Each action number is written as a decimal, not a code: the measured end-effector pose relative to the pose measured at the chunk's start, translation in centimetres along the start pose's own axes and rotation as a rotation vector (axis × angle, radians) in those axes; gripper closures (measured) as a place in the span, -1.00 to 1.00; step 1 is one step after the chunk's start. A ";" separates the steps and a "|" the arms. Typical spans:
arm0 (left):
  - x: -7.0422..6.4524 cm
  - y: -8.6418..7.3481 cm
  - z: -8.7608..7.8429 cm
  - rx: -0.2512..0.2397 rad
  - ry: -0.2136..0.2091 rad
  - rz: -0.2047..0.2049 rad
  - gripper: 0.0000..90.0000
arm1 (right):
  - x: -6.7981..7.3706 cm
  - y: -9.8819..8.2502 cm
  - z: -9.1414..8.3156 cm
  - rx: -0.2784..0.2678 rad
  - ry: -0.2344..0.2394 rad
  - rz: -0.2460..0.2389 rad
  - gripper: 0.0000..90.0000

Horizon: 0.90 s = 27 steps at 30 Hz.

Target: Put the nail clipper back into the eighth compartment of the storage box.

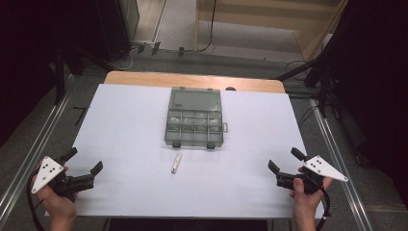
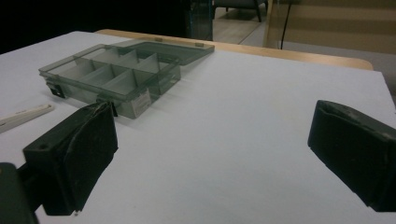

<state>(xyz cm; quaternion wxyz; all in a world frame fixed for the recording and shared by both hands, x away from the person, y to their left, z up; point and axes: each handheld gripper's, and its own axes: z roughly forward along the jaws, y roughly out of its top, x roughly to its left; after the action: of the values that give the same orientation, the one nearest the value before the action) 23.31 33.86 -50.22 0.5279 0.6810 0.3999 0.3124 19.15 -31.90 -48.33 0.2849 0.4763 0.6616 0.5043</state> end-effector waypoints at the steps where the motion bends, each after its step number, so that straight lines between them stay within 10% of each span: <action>1: 0.0 0.0 0.0 -0.002 0.000 -0.001 -1.00 | 0.0 0.0 0.0 0.000 0.000 0.000 -0.93; 17: 0.0 0.0 0.0 0.001 0.014 0.001 -1.00 | 3.7 3.4 3.3 0.080 0.149 -0.066 -0.48; 27: 0.3 0.1 0.0 0.002 -0.003 -0.028 -1.00 | 6.8 5.2 5.9 0.171 0.204 -0.149 0.53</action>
<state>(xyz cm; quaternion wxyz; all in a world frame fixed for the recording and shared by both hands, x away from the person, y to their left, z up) 23.48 34.16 -50.14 0.5320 0.6766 0.4087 0.3035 23.38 -23.08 -44.68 0.2113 0.3947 0.7613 0.4691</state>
